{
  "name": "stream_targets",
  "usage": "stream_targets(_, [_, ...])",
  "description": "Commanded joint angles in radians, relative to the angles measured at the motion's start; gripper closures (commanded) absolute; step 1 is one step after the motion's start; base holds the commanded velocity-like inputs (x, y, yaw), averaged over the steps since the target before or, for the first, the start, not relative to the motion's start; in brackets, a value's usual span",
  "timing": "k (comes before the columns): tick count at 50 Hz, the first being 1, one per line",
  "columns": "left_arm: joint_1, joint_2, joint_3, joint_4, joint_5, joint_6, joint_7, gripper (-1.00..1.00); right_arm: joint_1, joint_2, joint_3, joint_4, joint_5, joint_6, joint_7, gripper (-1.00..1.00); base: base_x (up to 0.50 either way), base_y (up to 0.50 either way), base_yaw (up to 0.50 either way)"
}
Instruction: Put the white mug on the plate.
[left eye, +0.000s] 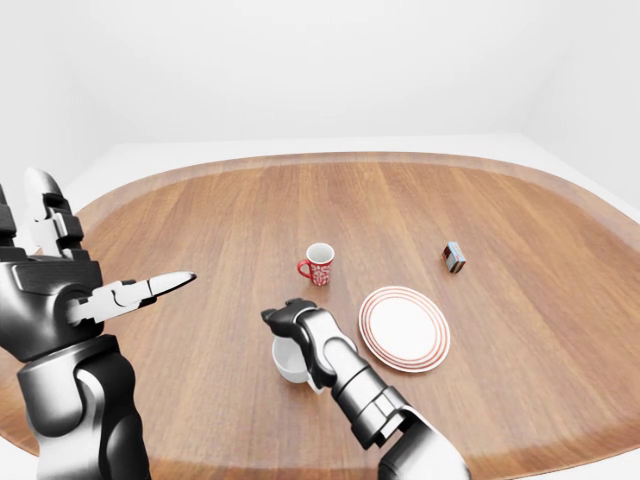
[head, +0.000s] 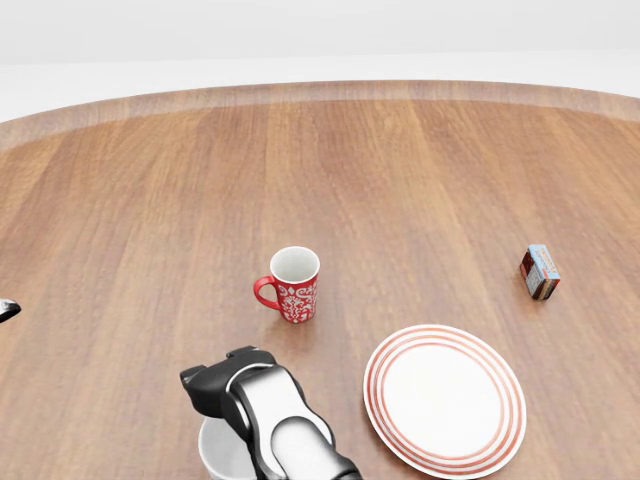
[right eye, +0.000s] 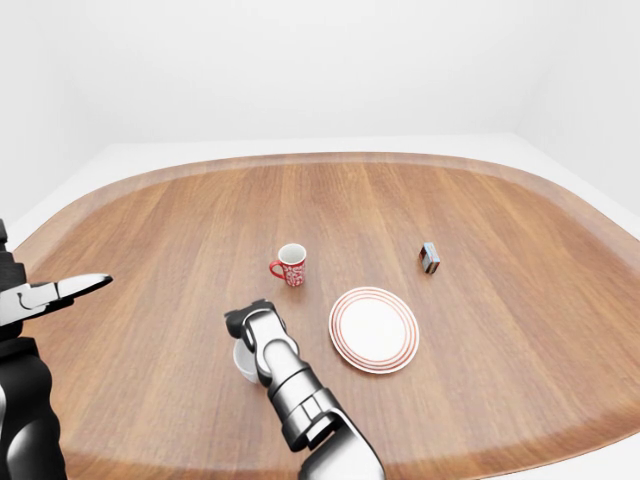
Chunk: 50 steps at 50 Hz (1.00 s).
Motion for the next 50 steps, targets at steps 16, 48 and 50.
stream_targets(16, [-0.005, -0.013, -0.016, 0.068, 0.004, 0.000, -0.003, -1.00, -0.123, 0.000, 0.008, 0.325, 0.105, 0.000, 0.000, -1.00, 0.00, 0.00, 0.00])
stream_targets(48, [-0.006, -0.014, -0.015, 0.059, 0.000, 0.000, -0.001, -1.00, -0.152, 0.000, 0.008, 0.436, 0.112, 0.000, -0.029, -1.00, 0.00, 0.00, 0.00])
stream_targets(50, [-0.006, -0.014, -0.016, 0.059, 0.000, 0.000, -0.001, -1.00, -0.155, 0.000, 0.009, 0.439, 0.097, 0.000, -0.033, -1.00, 0.00, 0.00, 0.00])
